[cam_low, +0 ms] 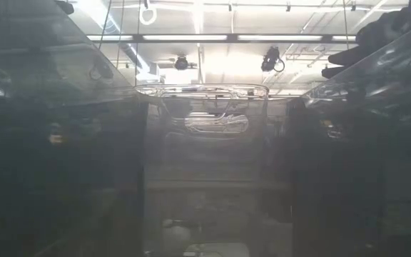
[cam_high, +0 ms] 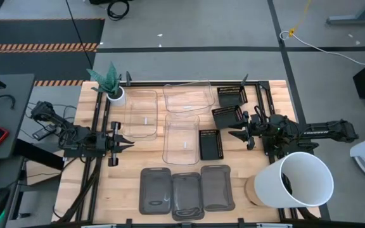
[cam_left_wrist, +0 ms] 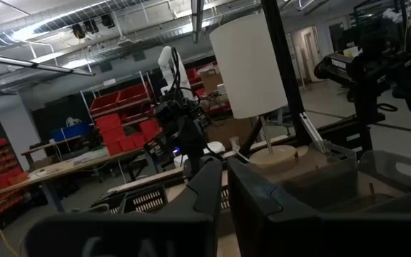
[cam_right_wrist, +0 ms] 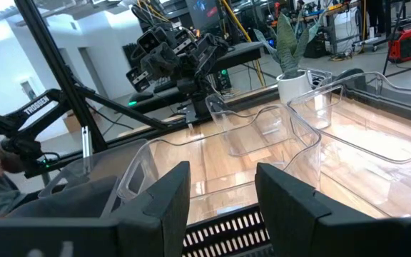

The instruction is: Stack baskets by color

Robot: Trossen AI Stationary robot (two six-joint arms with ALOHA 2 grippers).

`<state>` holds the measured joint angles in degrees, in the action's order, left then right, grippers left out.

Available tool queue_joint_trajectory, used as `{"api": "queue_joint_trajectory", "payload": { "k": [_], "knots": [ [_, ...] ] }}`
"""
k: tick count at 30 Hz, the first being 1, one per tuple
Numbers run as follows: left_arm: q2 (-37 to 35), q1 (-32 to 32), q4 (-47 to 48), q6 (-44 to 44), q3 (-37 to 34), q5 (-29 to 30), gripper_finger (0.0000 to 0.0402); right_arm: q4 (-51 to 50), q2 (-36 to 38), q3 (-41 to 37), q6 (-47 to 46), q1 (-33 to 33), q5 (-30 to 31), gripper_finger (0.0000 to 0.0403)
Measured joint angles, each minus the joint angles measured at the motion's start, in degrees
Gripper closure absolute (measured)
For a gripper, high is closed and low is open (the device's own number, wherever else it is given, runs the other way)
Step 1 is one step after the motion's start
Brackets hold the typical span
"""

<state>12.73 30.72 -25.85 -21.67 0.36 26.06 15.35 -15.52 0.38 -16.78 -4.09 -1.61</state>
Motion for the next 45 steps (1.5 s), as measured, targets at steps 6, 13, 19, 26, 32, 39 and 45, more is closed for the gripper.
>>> {"api": "queue_joint_trajectory", "payload": {
  "k": [6,13,19,26,32,39,45],
  "knots": [
    [0.0,0.1,0.0,11.1,0.0,-1.8,0.0376,0.0,0.0,0.0,0.0,0.0,0.0,0.0238],
    [0.0,0.1,0.8,43.2,0.0,-3.7,0.037,0.0,0.0,0.0,0.0,0.0,0.0,0.0238],
    [0.0,0.1,1.2,49.6,0.0,-3.6,0.0379,0.0,0.0,0.0,0.0,0.0,0.0,0.0238],
    [5.7,0.1,12.9,50.7,9.6,-11.7,0.0393,0.0,0.0,0.0,0.0,0.0,0.0,0.0238],
    [19.9,2.7,22.5,44.4,19.4,-13.9,0.0377,0.0,0.0,0.0,0.0,0.0,0.0,0.0238],
    [34.9,7.8,24.9,45.5,24.8,-14.0,0.035,0.0,0.0,0.0,0.0,0.0,0.0,0.0238],
    [45.2,11.3,25.1,51.4,30.9,-13.4,0.0349,0.0,0.0,0.0,0.0,0.0,0.0,0.0238]
  ]
}}
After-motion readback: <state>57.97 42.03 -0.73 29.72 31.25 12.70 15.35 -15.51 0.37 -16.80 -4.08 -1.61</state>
